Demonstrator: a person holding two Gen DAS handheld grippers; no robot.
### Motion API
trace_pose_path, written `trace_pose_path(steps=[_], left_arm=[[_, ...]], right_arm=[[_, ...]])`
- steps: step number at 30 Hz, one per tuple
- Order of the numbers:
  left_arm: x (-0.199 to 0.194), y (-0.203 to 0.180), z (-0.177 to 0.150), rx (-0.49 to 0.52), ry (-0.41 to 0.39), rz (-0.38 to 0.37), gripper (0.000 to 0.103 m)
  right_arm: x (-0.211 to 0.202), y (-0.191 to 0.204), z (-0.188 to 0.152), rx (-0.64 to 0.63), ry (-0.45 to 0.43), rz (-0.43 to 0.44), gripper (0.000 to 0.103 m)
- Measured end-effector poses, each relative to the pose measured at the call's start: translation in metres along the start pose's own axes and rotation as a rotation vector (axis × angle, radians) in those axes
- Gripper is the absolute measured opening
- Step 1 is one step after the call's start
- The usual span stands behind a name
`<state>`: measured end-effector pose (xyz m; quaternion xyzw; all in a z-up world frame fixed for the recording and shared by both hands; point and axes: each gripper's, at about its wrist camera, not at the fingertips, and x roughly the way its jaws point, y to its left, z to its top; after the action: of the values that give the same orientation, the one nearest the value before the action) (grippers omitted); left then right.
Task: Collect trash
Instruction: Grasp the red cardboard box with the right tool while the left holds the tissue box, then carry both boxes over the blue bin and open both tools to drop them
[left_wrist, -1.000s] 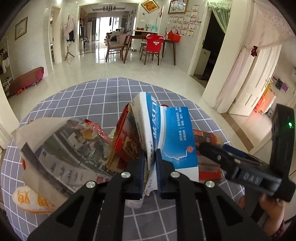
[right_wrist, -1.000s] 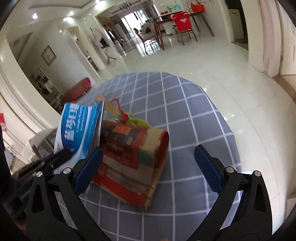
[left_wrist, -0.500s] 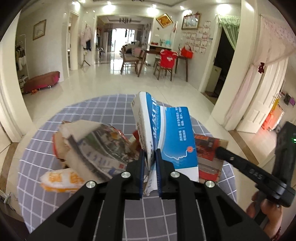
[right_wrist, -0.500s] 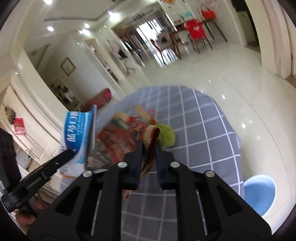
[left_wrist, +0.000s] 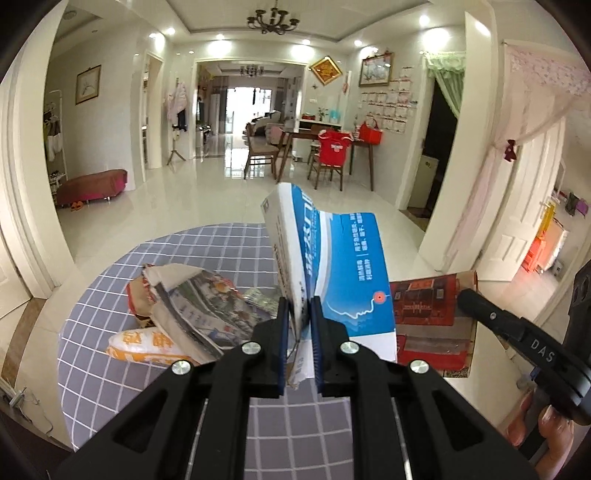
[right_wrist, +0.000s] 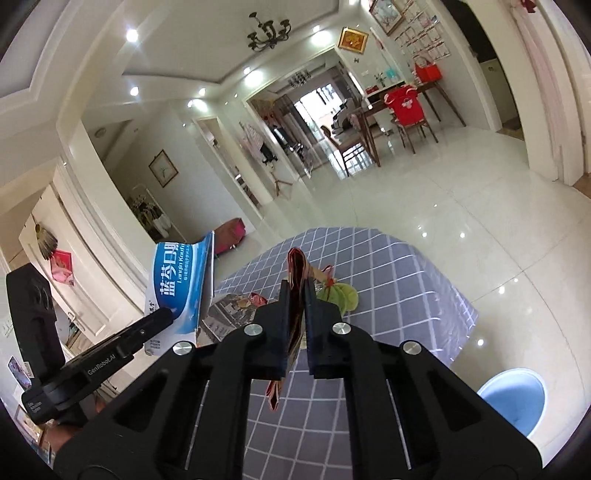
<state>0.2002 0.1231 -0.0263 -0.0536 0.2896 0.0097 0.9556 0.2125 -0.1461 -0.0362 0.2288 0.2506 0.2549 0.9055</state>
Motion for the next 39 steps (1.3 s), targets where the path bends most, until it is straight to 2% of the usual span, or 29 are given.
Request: trace_pose_path(steps=[3, 8, 11, 16, 19, 21, 26, 27, 29, 30, 31, 33, 39], left_arm=[[0.0, -0.018, 0.0, 0.022, 0.005, -0.019, 0.011], [0.007, -0.067, -0.008, 0.081, 0.032, -0.106, 0.011], [0.017, -0.097, -0.02, 0.119, 0.061, -0.164, 0.011], [0.048, -0.158, -0.043, 0.186, 0.141, -0.281, 0.011], [0.076, -0.189, -0.063, 0.231, 0.197, -0.333, 0.011], [0.095, -0.21, -0.078, 0.269, 0.231, -0.346, 0.011], [0.134, -0.235, -0.099, 0.322, 0.28, -0.351, 0.011], [0.143, -0.239, -0.102, 0.334, 0.289, -0.34, 0.011], [0.156, -0.243, -0.106, 0.341, 0.305, -0.334, 0.011], [0.16, -0.245, -0.108, 0.341, 0.315, -0.332, 0.011], [0.167, -0.246, -0.111, 0.342, 0.33, -0.327, 0.011], [0.177, -0.249, -0.115, 0.344, 0.356, -0.326, 0.011], [0.2, -0.257, -0.13, 0.369, 0.417, -0.33, 0.011]], right_arm=[[-0.026, -0.01, 0.003, 0.008, -0.034, -0.019, 0.007], [-0.077, -0.035, 0.01, 0.009, -0.101, -0.085, 0.007], [-0.116, -0.058, 0.01, 0.0, -0.146, -0.175, 0.007], [-0.154, -0.102, 0.003, 0.021, -0.163, -0.322, 0.007], [-0.159, -0.134, -0.004, 0.051, -0.141, -0.389, 0.007], [-0.155, -0.155, -0.012, 0.068, -0.117, -0.429, 0.007], [-0.133, -0.203, -0.026, 0.111, -0.054, -0.502, 0.008], [-0.126, -0.208, -0.033, 0.12, -0.047, -0.503, 0.01], [-0.112, -0.229, -0.045, 0.164, -0.033, -0.484, 0.023], [-0.104, -0.235, -0.055, 0.187, -0.023, -0.482, 0.047], [-0.098, -0.245, -0.062, 0.211, -0.003, -0.497, 0.064], [-0.086, -0.26, -0.079, 0.229, 0.034, -0.549, 0.064], [-0.083, -0.274, -0.093, 0.259, 0.055, -0.557, 0.066]])
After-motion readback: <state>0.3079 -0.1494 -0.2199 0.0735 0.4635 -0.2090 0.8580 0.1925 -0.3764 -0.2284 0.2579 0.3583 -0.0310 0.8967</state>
